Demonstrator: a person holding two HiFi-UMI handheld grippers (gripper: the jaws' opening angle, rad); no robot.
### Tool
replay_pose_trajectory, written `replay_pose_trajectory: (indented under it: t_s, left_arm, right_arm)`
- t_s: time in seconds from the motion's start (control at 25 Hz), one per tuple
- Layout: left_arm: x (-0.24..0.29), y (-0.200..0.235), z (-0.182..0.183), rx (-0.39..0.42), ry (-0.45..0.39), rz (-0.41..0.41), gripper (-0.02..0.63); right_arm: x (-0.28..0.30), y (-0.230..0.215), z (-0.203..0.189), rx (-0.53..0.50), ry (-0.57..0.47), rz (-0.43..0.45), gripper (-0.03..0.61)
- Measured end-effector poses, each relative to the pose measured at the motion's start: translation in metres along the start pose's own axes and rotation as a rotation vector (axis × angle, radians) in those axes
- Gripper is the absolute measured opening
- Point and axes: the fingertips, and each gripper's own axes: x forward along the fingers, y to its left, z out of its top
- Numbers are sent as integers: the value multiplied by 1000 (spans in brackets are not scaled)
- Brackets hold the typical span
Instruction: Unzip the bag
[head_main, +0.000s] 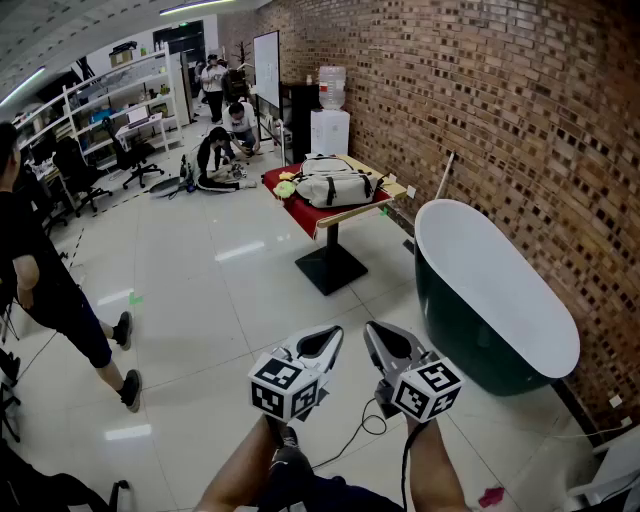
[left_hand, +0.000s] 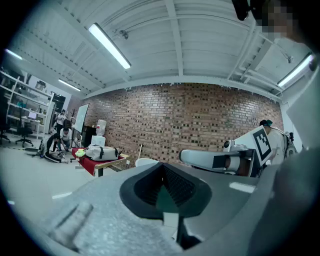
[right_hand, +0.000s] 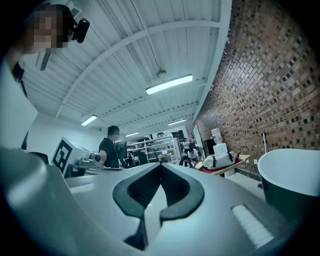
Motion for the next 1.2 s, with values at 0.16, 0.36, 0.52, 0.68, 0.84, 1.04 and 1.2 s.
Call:
replay_pose_trajectory:
  t_s: [0.16,0.36,0.52,0.68,0.84,1.04,1.2]
  left_arm:
    - [15,21,5,11,-1,-5,3]
    - [42,66,7,-4,-3,-16,3]
    - [65,119,14,-10,-14,-16,3]
    - [86,166,22,-21,-9,-31,3]
    - [102,208,27,-69,-16,-43,3]
    - [126,248,27,-102,7,-63,3]
    - [150,278,30,-96,9,-56,3]
  right_arm:
    - [24,-13,-4,-6,22,-2,6]
    - [67,-39,-8,-12,42,-16,6]
    - [117,-59,-10,0,51,-20,6]
    - [162,-78,-13,44,64,-48,6]
    - [203,-98,-18,63,77,-83,5]
    - [244,-118,-19,63,95,-97,6]
    - [274,-144,-18,69,100,-97,6]
